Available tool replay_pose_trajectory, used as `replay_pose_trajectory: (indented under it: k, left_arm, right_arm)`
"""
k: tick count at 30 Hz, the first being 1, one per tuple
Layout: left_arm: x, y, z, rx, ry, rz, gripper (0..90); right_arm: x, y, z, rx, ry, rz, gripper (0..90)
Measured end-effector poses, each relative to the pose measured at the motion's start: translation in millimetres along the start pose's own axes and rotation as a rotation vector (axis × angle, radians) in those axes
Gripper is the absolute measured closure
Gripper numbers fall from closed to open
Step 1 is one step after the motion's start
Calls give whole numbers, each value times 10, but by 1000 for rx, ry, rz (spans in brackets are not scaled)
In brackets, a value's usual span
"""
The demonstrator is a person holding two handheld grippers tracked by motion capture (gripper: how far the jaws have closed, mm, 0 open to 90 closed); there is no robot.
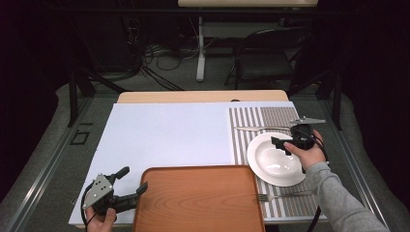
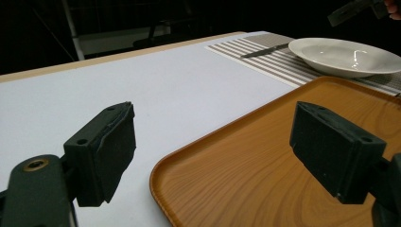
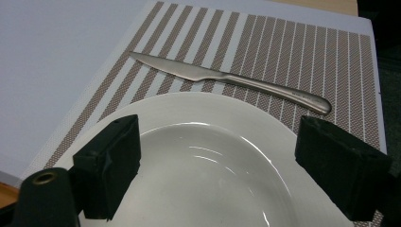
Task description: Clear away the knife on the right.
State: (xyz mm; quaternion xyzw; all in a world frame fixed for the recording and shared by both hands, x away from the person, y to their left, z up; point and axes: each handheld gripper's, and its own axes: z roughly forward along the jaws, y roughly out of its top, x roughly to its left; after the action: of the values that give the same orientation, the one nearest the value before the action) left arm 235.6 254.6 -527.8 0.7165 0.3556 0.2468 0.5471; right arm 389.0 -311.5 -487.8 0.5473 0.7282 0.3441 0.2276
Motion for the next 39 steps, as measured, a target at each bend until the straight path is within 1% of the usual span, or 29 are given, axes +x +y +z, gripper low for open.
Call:
replay_pose_trajectory:
  k: [4, 6, 13, 17, 20, 24, 26, 30, 32, 33, 34, 36, 39]
  left_arm:
    - [1, -2, 0, -3, 1, -3, 153]
    - [4, -2, 0, 1, 3, -3, 153]
    - [12, -5, 4, 4, 1, -5, 153]
    - [18, -8, 11, 4, 0, -9, 153]
    - [19, -11, 14, 3, 1, -11, 153]
    - [23, -11, 9, 5, 1, -11, 153]
    - [27, -13, 10, 6, 2, -12, 153]
    - [26, -16, 17, 7, 0, -10, 153]
    - [26, -17, 17, 7, -1, -11, 153]
    - [28, -16, 16, 9, -3, -10, 153]
    - [29, -17, 17, 8, -4, -11, 153]
    - [29, -20, 22, 8, -2, -13, 153]
    - [29, -20, 22, 8, -2, -12, 153]
  right_arm:
    - [-43, 18, 63, 12, -4, 20, 146]
    - [-68, 40, 83, 18, -16, 15, 146]
    - [-142, 133, 154, 19, -27, 32, 146]
    - [-166, 170, 236, 46, -51, 4, 147]
    - [-165, 206, 298, 69, -60, 0, 147]
    - [-160, 241, 386, 75, -57, 14, 147]
    - [-147, 265, 436, 95, -69, 3, 148]
    - [-138, 329, 521, 95, -73, 13, 147]
    - [-134, 350, 557, 88, -58, 31, 147]
    - [-138, 359, 576, 94, -54, 35, 147]
    - [-137, 373, 599, 105, -62, 36, 147]
    - [-136, 401, 636, 104, -91, 24, 149]
    - [-133, 437, 676, 94, -87, 38, 148]
